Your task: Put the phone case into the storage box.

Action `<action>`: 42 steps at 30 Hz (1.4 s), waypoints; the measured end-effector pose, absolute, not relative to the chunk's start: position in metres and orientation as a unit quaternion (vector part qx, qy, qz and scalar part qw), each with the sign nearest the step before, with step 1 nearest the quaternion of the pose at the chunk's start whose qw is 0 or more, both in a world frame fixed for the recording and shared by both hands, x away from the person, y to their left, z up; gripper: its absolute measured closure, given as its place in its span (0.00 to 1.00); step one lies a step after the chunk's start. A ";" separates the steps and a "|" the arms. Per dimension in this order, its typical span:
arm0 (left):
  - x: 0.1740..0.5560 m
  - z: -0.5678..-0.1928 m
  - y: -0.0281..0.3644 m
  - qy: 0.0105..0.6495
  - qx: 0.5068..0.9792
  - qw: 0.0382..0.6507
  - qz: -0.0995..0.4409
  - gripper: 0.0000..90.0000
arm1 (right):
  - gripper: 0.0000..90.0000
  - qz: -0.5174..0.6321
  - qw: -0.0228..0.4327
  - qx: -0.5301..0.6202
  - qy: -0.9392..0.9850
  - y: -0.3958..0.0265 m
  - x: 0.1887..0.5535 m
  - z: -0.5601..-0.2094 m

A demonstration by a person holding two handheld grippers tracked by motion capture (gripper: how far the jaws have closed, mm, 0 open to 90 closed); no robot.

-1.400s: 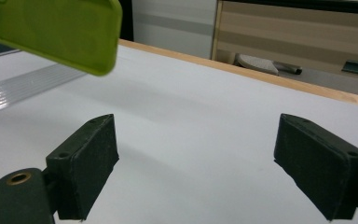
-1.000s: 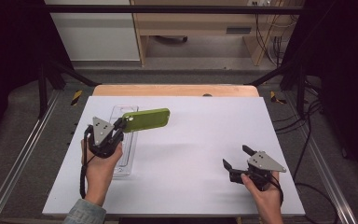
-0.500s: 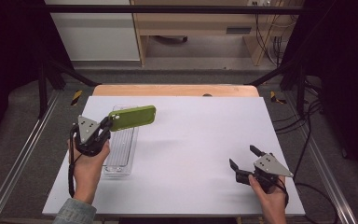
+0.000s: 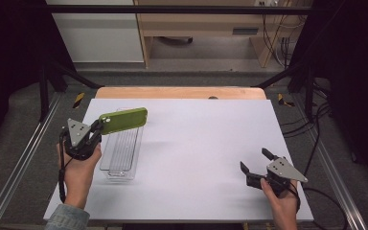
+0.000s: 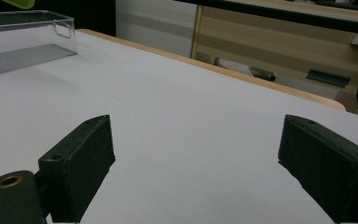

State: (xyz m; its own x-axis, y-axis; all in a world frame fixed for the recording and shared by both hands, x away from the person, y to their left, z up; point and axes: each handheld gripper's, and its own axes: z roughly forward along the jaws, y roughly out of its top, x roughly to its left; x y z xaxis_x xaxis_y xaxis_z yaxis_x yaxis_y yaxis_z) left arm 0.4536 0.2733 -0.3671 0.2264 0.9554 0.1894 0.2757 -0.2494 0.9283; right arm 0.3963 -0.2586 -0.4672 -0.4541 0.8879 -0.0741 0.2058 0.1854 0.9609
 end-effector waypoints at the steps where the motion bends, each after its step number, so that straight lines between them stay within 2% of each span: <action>1: 0.454 -0.367 0.276 0.461 0.668 0.403 0.423 0.91 | 0.12 0.501 0.340 0.396 0.690 -0.259 0.397 -0.467; 11: 0.458 -0.364 0.291 0.460 0.671 0.375 0.443 0.91 | 0.12 0.505 0.334 0.393 0.691 -0.258 0.397 -0.469; 16: 0.464 -0.364 0.285 0.433 0.691 0.344 0.466 0.91 | 0.10 0.506 0.330 0.396 0.691 -0.258 0.398 -0.470; 27: 0.473 -0.366 0.278 0.419 0.705 0.323 0.473 0.91 | 0.10 0.515 0.324 0.391 0.691 -0.258 0.398 -0.470; 32: 0.478 -0.364 0.274 0.395 0.722 0.299 0.483 0.91 | 0.06 0.519 0.322 0.390 0.689 -0.256 0.398 -0.469; 42: 0.495 -0.364 0.261 0.359 0.749 0.262 0.491 0.91 | 0.06 0.519 0.315 0.388 0.694 -0.254 0.399 -0.470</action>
State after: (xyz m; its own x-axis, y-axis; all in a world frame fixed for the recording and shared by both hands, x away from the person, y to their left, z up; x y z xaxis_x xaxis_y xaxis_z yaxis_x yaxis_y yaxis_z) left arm 0.4948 0.2605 -0.3638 0.2585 0.7957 0.5477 0.2808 -0.6044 0.7456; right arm 0.3994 -0.2537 -0.4701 -0.5011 0.8647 -0.0346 0.2116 0.1612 0.9640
